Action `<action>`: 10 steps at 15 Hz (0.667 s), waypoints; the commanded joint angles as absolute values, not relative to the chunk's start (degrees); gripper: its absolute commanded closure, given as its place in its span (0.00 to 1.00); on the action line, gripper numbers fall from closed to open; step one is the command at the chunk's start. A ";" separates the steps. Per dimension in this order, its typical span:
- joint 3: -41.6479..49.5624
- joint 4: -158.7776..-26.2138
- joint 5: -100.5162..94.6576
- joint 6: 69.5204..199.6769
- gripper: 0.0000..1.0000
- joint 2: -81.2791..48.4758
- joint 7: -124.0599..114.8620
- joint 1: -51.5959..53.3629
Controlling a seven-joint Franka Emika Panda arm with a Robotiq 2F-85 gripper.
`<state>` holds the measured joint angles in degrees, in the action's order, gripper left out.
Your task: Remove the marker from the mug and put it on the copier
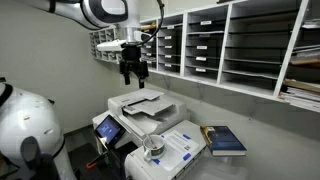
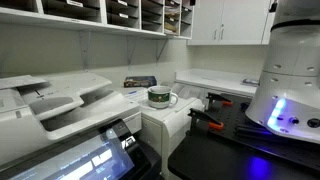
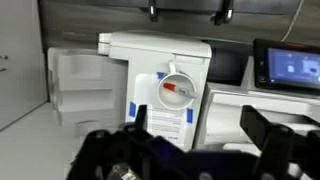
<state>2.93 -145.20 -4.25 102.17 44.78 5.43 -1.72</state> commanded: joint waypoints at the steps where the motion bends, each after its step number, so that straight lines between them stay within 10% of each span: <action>1: 3.09 -145.04 -4.36 101.99 0.00 44.73 5.28 -1.47; 10: 1.02 -147.14 -4.63 107.07 0.00 44.38 -2.90 -4.18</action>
